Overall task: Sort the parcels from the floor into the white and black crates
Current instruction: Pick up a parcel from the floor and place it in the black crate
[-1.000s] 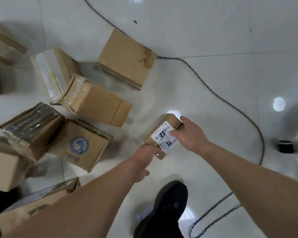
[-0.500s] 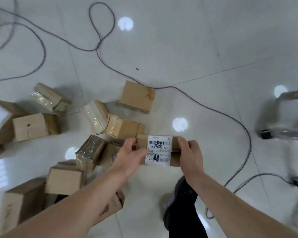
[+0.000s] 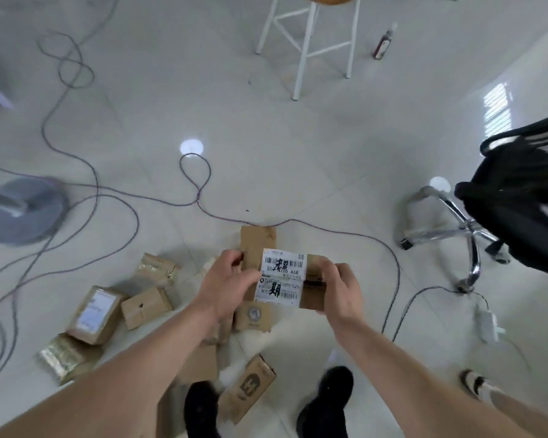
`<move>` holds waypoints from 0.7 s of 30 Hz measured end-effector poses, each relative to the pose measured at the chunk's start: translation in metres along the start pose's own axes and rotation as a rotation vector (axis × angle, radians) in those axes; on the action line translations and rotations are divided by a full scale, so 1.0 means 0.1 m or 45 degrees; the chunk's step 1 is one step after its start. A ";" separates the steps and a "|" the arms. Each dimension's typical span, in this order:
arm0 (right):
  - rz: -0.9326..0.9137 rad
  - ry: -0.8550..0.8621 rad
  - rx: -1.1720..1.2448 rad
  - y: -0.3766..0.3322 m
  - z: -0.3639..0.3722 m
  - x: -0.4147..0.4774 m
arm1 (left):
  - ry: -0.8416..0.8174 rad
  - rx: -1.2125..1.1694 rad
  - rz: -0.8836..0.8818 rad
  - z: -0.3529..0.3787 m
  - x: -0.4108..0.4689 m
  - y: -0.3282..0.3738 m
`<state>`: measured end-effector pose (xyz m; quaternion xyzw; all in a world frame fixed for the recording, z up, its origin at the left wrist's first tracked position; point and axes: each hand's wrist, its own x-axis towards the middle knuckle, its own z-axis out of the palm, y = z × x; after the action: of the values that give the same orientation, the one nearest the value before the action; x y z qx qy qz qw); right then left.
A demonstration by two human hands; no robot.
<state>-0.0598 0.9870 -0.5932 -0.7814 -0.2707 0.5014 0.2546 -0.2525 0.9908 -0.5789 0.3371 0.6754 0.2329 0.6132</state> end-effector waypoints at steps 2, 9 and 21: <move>-0.012 0.023 0.039 -0.10 -0.15 -0.33 | -0.013 0.040 0.022 -0.05 -0.29 0.14; -0.109 0.047 0.140 -0.21 -0.85 -1.18 | -0.046 0.117 0.096 0.18 -1.16 0.52; -0.259 0.120 0.313 0.07 -2.09 -2.23 | -0.191 0.096 0.258 0.96 -2.40 0.89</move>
<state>0.0561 0.8041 -0.3766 -0.7354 -0.2729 0.4652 0.4102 -0.1382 0.8628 -0.3657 0.4428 0.5984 0.2423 0.6222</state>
